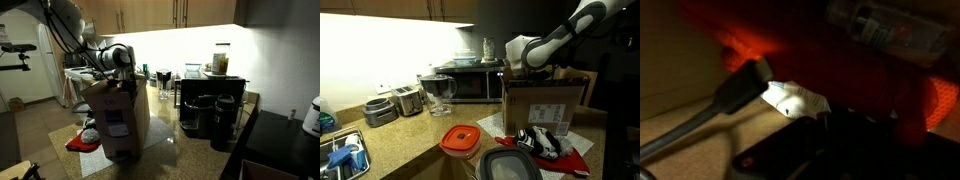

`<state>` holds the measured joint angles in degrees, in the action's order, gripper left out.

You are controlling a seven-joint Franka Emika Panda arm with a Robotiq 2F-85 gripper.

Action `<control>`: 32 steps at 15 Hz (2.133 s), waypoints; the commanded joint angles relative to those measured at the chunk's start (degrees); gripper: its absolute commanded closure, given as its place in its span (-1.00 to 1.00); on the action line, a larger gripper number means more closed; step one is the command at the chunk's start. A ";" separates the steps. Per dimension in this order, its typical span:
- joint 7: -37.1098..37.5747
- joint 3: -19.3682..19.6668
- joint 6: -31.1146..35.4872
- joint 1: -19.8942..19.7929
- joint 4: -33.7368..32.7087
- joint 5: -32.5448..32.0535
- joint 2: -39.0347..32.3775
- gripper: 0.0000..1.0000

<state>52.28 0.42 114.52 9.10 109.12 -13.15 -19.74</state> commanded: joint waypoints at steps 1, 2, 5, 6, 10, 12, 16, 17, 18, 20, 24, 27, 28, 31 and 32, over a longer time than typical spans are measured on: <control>-1.33 0.07 1.55 -0.14 4.00 -0.61 4.41 1.00; -1.47 0.02 1.54 -0.24 4.34 -0.56 4.99 1.00; -2.13 -0.11 1.26 -0.68 5.15 -0.13 6.41 1.00; -2.61 -0.17 1.03 -0.90 5.43 0.15 6.99 1.00; -5.39 -0.14 0.14 -2.08 5.90 1.11 9.70 1.00; -7.30 -0.01 -0.50 -2.91 5.64 1.75 11.25 1.00; -10.24 0.17 -1.68 -4.39 4.62 3.21 14.03 1.00; -10.90 0.16 -1.98 -4.68 4.40 3.78 14.60 1.00; -11.47 0.09 -2.39 -4.91 4.14 4.33 15.18 1.00; -12.42 -0.08 -3.48 -5.13 3.52 5.37 15.94 1.00; -13.40 -0.42 -6.52 -5.12 2.14 6.92 15.87 0.35; -13.53 -0.70 -8.06 -4.98 1.56 7.29 15.20 -0.06; -13.56 -0.83 -8.53 -4.91 1.47 7.29 14.86 -0.17; -13.39 -1.19 -9.38 -4.78 1.48 7.16 14.15 -0.57; -13.25 -1.32 -9.67 -4.70 1.64 7.03 13.94 -0.69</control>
<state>40.80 -0.35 106.61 4.81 111.13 -7.11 -5.10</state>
